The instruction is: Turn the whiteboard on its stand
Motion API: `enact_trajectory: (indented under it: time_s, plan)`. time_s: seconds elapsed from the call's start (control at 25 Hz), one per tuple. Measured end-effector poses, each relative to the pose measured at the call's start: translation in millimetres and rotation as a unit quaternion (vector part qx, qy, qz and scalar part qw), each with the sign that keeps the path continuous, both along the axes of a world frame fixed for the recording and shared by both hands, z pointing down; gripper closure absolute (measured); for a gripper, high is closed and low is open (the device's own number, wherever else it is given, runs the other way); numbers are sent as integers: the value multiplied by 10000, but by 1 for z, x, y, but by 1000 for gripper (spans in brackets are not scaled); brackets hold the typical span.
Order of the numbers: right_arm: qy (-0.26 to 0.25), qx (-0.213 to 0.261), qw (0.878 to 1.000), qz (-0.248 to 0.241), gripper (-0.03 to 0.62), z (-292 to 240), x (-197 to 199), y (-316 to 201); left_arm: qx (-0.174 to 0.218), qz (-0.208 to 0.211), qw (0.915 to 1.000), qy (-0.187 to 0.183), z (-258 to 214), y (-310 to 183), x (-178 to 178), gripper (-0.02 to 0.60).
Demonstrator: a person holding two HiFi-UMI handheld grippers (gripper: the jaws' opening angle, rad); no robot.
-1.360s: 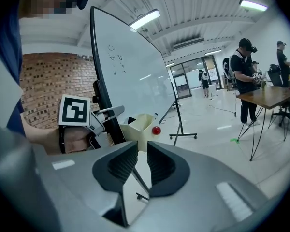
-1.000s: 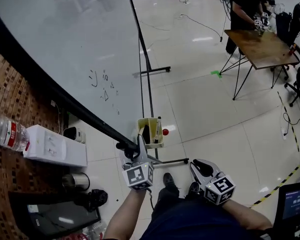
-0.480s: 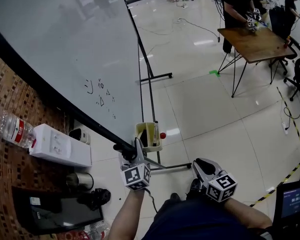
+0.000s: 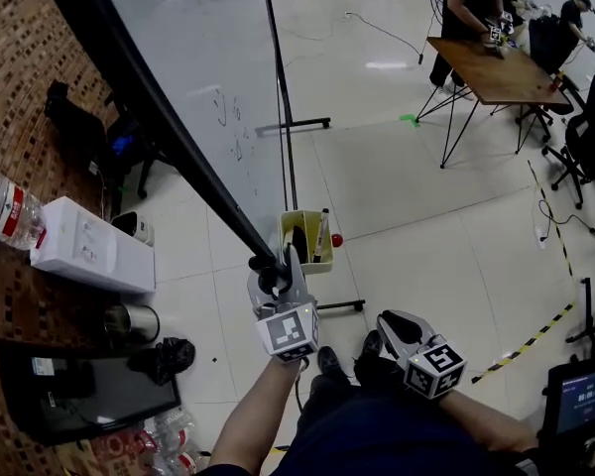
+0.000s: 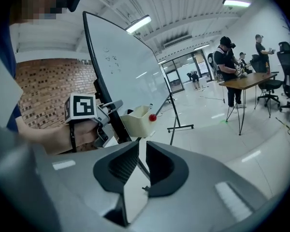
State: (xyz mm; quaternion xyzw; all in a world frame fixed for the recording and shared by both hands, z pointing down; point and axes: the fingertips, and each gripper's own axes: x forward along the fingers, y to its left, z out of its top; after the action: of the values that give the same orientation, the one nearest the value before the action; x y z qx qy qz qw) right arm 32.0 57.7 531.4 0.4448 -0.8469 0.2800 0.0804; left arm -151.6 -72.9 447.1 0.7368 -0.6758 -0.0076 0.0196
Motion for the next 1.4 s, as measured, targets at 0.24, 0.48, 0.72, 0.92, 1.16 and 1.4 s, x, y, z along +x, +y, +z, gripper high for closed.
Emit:
enact_trajectory:
  time_s: [0.24,0.48,0.72,0.92,1.16,1.4]
  plan:
    - [-29,38,10000,14,545,2,13,28,-65,124,9999,10,5,46,9,449]
    - [-354,-8,9993,93,545,10,46,65,-55,-47,9999,-86,5,86,6,457]
    - [-593,-328,9976,106,545,27,72,109,-99,-163,9996,-189,2,113,7,459]
    - [-495,-159,9986,-3,545,10,63,122,-126,-106,9998,-137,10,130,9,459]
    - [-186,-210,9996,104,546,14,62,155,37,31,10000,-17,5,162,29,453]
    - [236,-301,9991,-191,548,18,34,205,397,247,9988,139,5,197,37,444]
